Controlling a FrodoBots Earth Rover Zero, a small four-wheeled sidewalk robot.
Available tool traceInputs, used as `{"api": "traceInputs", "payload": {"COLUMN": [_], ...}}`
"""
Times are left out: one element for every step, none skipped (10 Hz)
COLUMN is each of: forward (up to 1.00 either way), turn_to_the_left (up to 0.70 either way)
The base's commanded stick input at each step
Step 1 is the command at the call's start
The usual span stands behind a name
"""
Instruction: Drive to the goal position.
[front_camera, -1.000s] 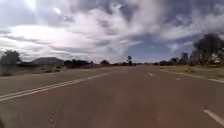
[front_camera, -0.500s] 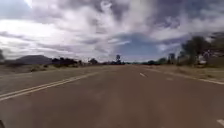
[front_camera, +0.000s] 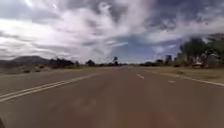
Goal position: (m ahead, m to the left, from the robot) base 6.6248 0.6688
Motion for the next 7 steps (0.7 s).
{"api": "traceInputs", "payload": {"forward": [1.0,1.0,1.0,1.0,1.0,1.0,1.0], "turn_to_the_left": [-0.31,-0.03,-0.02,-0.01,0.0,0.0,0.0]}}
